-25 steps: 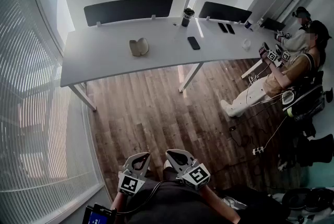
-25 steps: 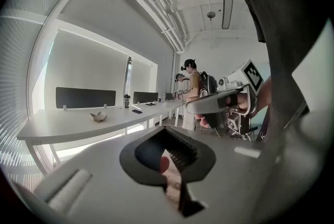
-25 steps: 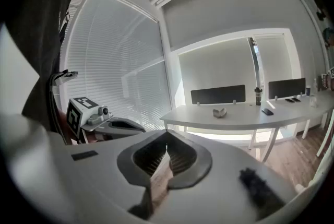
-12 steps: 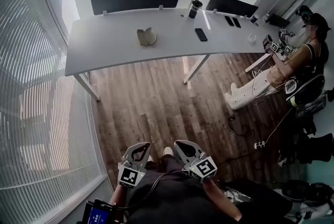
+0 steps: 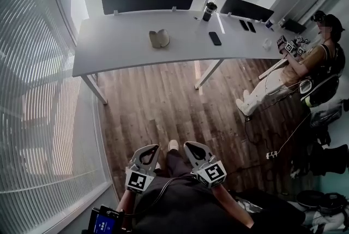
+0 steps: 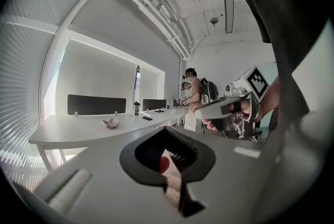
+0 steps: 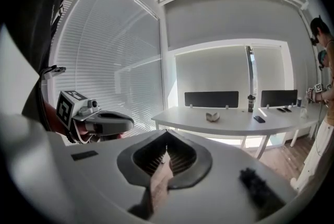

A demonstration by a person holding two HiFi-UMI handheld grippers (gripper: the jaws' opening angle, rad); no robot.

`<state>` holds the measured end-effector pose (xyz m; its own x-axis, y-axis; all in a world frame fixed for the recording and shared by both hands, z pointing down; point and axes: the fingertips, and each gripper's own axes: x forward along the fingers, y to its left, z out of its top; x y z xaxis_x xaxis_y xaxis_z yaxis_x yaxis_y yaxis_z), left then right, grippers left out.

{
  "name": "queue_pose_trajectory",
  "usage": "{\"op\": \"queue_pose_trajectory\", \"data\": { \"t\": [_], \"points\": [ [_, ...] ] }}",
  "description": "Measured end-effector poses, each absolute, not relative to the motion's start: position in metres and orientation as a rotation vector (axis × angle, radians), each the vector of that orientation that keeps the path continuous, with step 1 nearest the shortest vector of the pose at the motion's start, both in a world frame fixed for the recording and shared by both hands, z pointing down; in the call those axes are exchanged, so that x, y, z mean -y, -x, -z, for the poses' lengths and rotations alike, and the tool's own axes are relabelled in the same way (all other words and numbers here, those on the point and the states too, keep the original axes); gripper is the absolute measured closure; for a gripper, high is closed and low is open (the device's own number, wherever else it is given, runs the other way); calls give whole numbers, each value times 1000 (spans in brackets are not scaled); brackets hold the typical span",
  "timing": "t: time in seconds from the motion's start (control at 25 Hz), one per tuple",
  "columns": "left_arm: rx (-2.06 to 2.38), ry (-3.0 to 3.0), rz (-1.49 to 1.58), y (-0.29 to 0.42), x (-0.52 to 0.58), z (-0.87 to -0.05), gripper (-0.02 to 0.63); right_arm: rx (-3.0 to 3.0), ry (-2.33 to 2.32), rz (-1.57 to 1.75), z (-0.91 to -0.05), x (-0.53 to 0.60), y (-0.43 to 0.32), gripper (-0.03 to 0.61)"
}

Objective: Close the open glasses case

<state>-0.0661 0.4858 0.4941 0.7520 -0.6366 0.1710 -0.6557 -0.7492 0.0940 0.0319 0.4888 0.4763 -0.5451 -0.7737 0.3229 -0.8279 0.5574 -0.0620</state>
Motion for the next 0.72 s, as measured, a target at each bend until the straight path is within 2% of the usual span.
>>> {"op": "queue_pose_trajectory", "data": {
  "t": [0.72],
  "points": [
    [1064,-2808,-285,51,-441,-507,607,2550,-1304,-319,-496,-439,-50,574]
  ]
}}
